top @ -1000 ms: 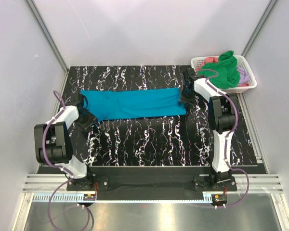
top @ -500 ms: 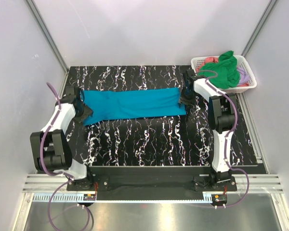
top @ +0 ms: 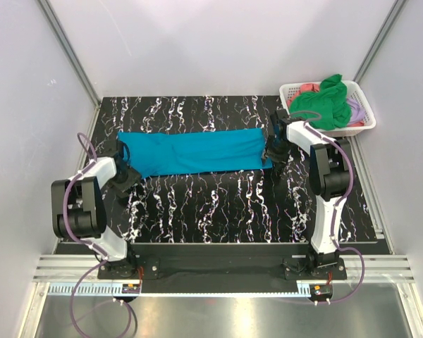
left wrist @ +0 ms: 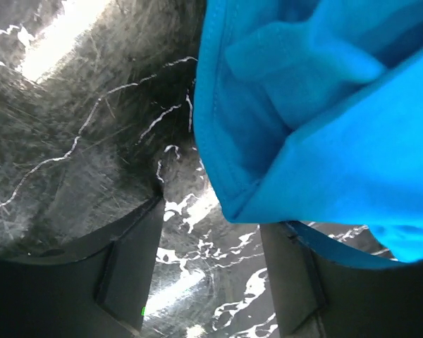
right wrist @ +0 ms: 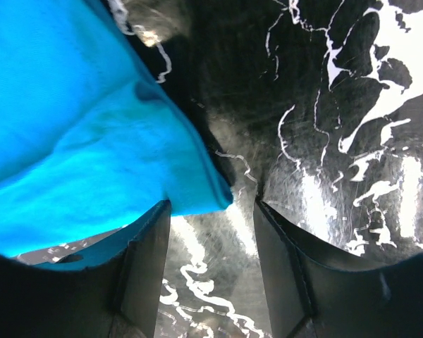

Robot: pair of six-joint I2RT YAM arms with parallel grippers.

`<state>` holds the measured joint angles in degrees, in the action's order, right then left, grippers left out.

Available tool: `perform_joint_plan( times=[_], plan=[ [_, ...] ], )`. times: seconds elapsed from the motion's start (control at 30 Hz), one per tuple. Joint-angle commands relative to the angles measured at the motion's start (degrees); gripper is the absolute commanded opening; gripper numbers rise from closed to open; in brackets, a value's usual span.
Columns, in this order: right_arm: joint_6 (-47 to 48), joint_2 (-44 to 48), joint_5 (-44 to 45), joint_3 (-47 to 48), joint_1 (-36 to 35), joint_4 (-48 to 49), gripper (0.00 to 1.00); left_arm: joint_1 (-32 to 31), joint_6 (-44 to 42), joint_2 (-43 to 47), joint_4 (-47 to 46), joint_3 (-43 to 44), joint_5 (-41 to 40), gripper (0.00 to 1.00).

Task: Fold and stack the t-shirts
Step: Fold the tshirt

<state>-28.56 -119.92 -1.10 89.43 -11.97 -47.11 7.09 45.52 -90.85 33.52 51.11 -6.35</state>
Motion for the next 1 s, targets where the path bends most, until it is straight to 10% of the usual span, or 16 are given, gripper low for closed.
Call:
perform_joint_plan(
  times=[0.0, 0.3, 0.43, 0.97],
  plan=[
    [-0.36, 3.11, 0.75, -2.32, 0.45, 3.68, 0.58, -0.06, 0.19, -1.43, -4.33, 2.76, -2.09, 0.6],
    [-1.06, -1.28, 3.65, -0.22, 0.45, 6.42, 0.38, -0.06, -1.92, -4.16, -5.48, 4.61, -3.41, 0.45],
    [0.08, -0.06, 4.7, -1.01, 0.45, 5.72, 0.0, 0.03, -3.15, -5.22, -4.52, 7.32, -5.42, 0.04],
    [4.3, 9.26, 6.29, -11.55, 0.28, 5.1, 0.0, 0.82, -13.78, -9.25, 5.23, 16.3, -8.42, 0.0]
  ],
)
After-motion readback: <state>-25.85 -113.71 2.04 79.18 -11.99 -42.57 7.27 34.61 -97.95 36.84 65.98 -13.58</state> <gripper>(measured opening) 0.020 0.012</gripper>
